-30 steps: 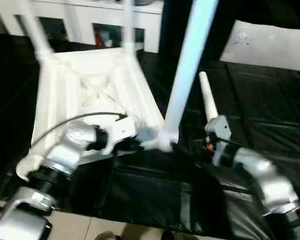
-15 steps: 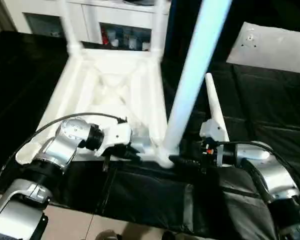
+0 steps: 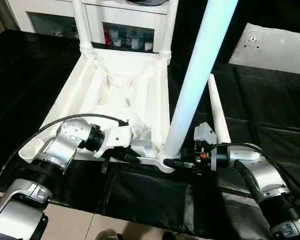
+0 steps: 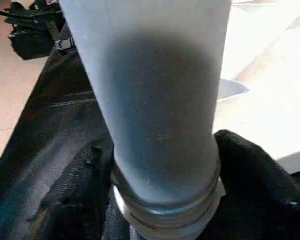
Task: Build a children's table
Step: Rotate leg to tighten
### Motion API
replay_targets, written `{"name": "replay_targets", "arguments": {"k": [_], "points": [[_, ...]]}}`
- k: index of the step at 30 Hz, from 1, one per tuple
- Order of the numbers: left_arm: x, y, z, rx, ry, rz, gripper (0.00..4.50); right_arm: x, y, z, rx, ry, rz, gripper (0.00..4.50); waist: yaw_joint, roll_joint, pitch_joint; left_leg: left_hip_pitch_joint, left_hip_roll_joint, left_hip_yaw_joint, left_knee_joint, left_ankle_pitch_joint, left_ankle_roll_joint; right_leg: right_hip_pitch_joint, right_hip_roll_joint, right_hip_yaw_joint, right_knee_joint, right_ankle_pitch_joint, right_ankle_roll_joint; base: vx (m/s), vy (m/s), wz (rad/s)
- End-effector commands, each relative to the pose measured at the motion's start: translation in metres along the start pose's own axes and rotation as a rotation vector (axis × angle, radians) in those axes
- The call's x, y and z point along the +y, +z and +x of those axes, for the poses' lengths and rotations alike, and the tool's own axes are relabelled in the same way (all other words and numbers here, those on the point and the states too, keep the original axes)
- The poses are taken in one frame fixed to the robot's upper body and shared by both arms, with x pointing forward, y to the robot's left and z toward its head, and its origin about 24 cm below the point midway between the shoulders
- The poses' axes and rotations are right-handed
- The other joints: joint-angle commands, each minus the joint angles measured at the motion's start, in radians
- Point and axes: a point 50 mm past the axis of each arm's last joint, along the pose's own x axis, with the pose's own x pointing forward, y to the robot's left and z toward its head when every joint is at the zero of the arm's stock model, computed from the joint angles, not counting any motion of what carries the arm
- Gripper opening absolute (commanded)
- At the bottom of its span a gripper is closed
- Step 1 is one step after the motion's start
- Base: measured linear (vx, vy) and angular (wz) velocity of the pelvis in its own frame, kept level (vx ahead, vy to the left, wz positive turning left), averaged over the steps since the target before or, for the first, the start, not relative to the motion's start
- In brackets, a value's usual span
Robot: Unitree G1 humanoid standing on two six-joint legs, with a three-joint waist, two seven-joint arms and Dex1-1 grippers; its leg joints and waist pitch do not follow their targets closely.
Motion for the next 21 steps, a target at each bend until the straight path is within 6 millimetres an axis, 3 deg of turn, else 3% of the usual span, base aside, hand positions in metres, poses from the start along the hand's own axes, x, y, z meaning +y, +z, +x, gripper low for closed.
{"name": "replay_targets", "arguments": {"k": [1,2,10,15,19,20,21], "points": [[-0.006,0.004,0.007,0.035,-0.119,0.058,0.0,-0.004,0.003,0.0,0.007,-0.002,-0.006,2.98,-0.005,0.003,-0.066,0.004,0.073,-0.017,-0.068,-0.067,0.081,0.061,-0.107,0.072,-0.051,-0.206,-0.202,0.0,0.0,0.0],[-0.006,0.004,0.007,0.037,-0.12,0.057,0.0,-0.004,0.003,0.0,0.006,0.001,-0.003,2.8,-0.004,0.003,-0.066,0.004,0.072,-0.017,-0.068,-0.068,0.081,0.061,-0.108,0.071,-0.051,-0.208,-0.202,0.0,0.0,0.0],[-0.008,0.002,0.008,0.013,-0.087,0.004,0.0,0.0,0.003,0.004,-0.037,0.018,0.051,2.69,-0.005,0.001,-0.067,0.005,0.074,-0.017,-0.068,-0.062,0.078,0.062,-0.109,0.071,-0.05,-0.215,-0.202,0.0,0.0,0.0],[-0.006,0.006,0.011,-0.053,0.099,-0.12,0.0,0.009,0.003,0.017,-0.127,-0.084,0.158,2.68,-0.009,0.0,-0.065,0.005,0.079,-0.019,-0.073,-0.074,0.06,0.061,-0.111,0.074,-0.05,-0.238,-0.2,0.0,0.0,0.0],[-0.008,0.023,0.027,-0.155,0.274,-0.26,0.0,0.018,0.0,0.044,-0.155,-0.29,0.241,2.67,-0.026,0.004,-0.057,0.003,0.073,-0.023,-0.079,-0.133,0.016,0.058,-0.111,0.072,-0.07,-0.384,-0.158,0.0,0.0,0.0],[-0.01,0.027,0.034,-0.165,0.306,-0.281,0.0,0.022,0.001,0.053,-0.162,-0.33,0.264,2.67,-0.04,0.0,-0.053,-0.002,0.071,-0.025,-0.081,-0.147,0.01,0.06,-0.109,0.069,-0.077,-0.427,-0.139,0.0,0.0,0.0],[-0.01,0.028,0.036,-0.166,0.313,-0.286,0.0,0.023,0.001,0.056,-0.164,-0.339,0.271,2.67,-0.043,0.0,-0.054,0.0,0.069,-0.025,-0.08,-0.148,0.009,0.058,-0.109,0.069,-0.081,-0.441,-0.133,0.0,0.0,0.0]]}}
